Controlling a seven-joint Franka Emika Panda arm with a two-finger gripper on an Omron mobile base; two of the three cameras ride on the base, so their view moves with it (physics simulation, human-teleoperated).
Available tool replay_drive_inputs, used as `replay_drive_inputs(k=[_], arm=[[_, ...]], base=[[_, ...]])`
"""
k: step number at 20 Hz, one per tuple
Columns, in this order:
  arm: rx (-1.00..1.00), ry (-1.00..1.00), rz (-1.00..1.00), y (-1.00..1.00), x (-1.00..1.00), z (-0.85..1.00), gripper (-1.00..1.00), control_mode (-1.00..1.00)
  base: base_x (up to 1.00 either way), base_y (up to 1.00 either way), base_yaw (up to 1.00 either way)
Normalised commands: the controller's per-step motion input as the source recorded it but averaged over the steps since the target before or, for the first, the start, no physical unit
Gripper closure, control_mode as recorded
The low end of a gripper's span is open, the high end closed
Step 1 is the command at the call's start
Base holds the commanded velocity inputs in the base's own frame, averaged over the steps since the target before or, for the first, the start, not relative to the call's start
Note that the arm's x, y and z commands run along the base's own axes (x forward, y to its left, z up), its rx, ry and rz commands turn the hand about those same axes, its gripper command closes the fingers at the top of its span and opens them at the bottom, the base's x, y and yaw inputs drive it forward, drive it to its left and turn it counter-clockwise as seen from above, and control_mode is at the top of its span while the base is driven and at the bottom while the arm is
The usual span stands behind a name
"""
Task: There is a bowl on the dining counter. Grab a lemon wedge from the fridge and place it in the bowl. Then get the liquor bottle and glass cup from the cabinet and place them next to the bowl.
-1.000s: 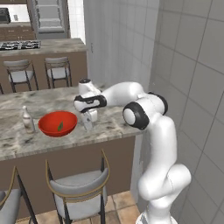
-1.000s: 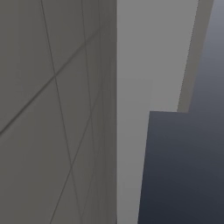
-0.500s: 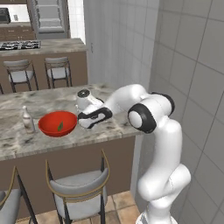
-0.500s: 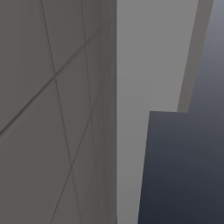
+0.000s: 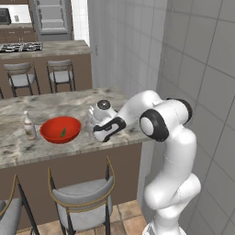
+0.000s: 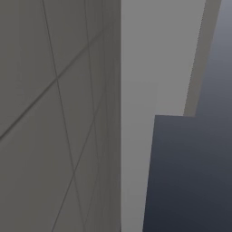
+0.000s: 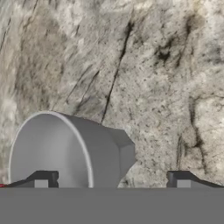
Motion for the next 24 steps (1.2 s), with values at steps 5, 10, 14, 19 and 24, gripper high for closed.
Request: replay_drive_inputs(k=[5, 10, 14, 19, 24], arm=[[0.08, 0.00, 0.00, -0.07, -0.01, 0.72, -1.00, -1.00], [0.04, 0.01, 0.00, 0.00, -0.10, 0.95, -1.00, -1.00], [0.06, 0.06, -0.01, -0.01, -0.30, 0.91, -1.00, -1.00], [0.08, 0.06, -0.03, -0.03, -0.37, 0.92, -1.00, -1.00], [0.04, 0.01, -0.07, -0.11, -0.48, 0.96, -1.00, -1.00]], base=[[0.00, 0.00, 0.00], [0.00, 0.00, 0.00], [0.00, 0.00, 0.00], [0.00, 0.00, 0.00], [0.00, 0.00, 0.00]])
